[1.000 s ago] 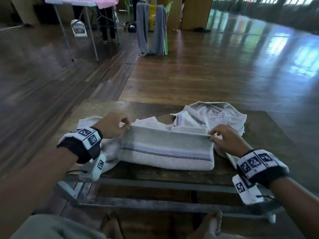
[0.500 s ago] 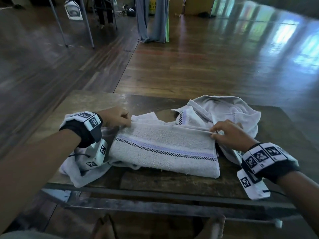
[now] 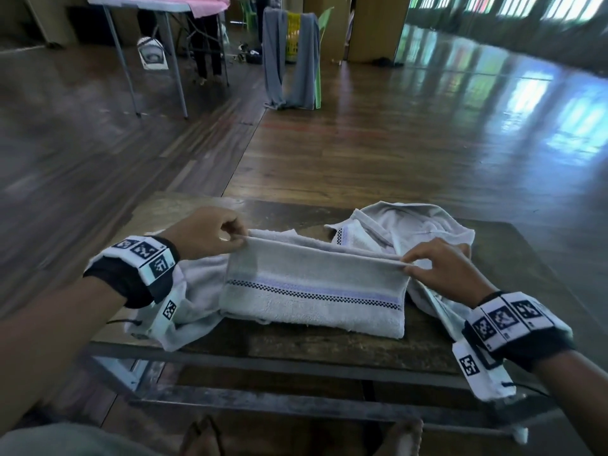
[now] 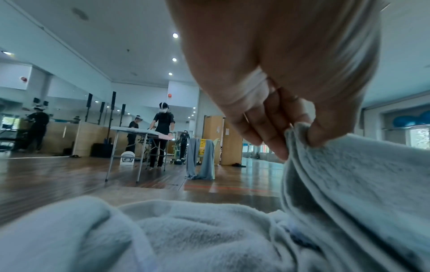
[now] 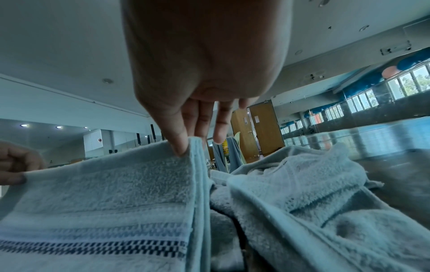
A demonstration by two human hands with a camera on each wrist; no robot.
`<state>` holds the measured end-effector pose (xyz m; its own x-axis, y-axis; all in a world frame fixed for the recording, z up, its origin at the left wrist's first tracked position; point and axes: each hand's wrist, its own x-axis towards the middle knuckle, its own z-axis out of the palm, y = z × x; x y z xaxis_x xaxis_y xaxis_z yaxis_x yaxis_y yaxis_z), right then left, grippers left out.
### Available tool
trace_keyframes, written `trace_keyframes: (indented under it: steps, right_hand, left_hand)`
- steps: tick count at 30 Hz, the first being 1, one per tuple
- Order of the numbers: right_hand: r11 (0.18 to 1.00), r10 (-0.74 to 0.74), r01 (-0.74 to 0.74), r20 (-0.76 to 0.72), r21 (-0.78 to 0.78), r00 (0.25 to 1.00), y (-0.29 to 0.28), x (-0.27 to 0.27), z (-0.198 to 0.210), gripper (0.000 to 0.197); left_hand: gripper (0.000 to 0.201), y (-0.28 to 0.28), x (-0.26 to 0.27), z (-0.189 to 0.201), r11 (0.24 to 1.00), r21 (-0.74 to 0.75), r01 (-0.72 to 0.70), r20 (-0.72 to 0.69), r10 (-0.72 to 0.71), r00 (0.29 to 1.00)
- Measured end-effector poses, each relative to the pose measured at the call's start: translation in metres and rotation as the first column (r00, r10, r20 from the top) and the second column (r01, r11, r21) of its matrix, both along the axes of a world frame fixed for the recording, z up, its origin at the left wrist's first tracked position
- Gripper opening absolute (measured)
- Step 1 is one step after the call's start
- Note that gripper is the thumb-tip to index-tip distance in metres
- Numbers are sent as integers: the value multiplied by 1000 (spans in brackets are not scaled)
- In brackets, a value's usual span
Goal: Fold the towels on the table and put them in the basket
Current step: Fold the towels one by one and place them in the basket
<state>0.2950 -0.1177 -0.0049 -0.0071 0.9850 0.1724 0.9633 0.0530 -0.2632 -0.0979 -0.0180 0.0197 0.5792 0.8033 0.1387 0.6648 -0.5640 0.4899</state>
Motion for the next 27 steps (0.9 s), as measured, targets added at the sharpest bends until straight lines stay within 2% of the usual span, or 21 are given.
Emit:
trace_keyframes:
  steps: [6,8,13,16,18,20,23,25,27]
  right_hand:
    - [994,22,-24,17,106,1000,-54,-12,26,10]
    - [993,31,-34,23,114,999,-70,-14,30,14]
    - [984,10,-11,5,180,1000,-101,-22,38,29]
    - [982,35,-26,-44,185,998,-101,-24,36,27]
    - [981,76,-68,-37,180,996,-90,-20,30,35]
    - [974,105,-105,6,200,994,-72,-15,29,28]
    - [931,-21,-6,71,366,997,-44,-16,47,18]
    - [844,-117,54,85,534,989,-37,-18,65,16]
    - [765,-122,58,56,641,991,-36,-16,73,15]
  left_hand:
    - [7,-65,-16,17,967,248,61,135,-97,986]
    - [5,-80,-24,15,962,270,36,144,-77,987]
    - [21,-109,-31,18,959,283,-36,143,-5,990]
    - [22,-114,-29,18,972,206,-110,151,79,985]
    - [19,-108,-24,18,970,194,-150,83,136,987]
    - [11,-95,-18,21,955,263,-136,13,137,990]
    - [6,-72,-11,35,862,486,-145,14,158,987]
    - [15,-60,-9,46,742,633,-223,89,216,972]
    - [15,-56,-7,52,639,721,-268,173,209,962]
